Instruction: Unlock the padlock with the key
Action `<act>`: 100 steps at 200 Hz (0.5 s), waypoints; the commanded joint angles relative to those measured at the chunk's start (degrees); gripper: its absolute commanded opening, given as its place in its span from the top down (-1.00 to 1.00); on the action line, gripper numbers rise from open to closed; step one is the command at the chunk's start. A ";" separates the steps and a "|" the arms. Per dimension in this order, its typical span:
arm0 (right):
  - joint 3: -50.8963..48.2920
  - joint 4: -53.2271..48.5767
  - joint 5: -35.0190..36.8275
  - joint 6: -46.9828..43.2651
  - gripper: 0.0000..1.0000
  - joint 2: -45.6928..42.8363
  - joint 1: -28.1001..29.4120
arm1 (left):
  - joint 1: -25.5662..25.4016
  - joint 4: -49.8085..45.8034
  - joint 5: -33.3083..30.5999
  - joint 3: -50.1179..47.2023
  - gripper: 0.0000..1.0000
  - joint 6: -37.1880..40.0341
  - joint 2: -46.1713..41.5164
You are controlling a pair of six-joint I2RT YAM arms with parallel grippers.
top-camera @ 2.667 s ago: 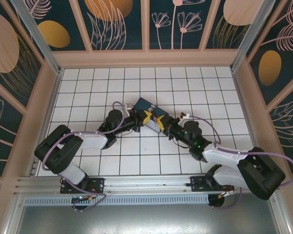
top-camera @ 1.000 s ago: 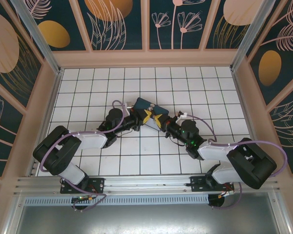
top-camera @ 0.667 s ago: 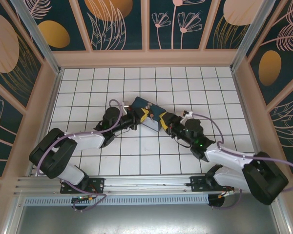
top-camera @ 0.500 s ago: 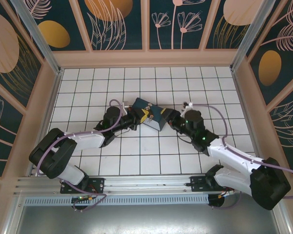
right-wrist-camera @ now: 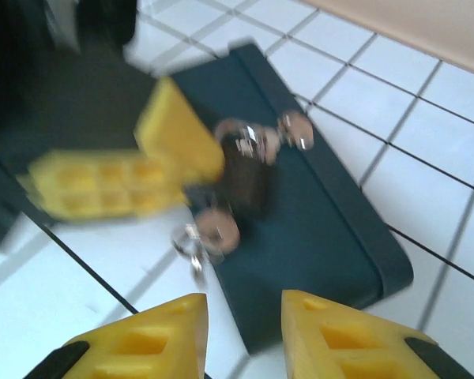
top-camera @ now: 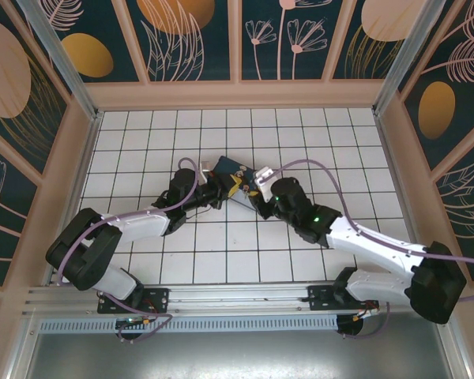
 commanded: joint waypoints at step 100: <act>-10.31 27.76 8.20 -28.45 0.38 -1.19 5.55 | 0.16 1.96 0.45 2.58 1.00 2.05 -2.31</act>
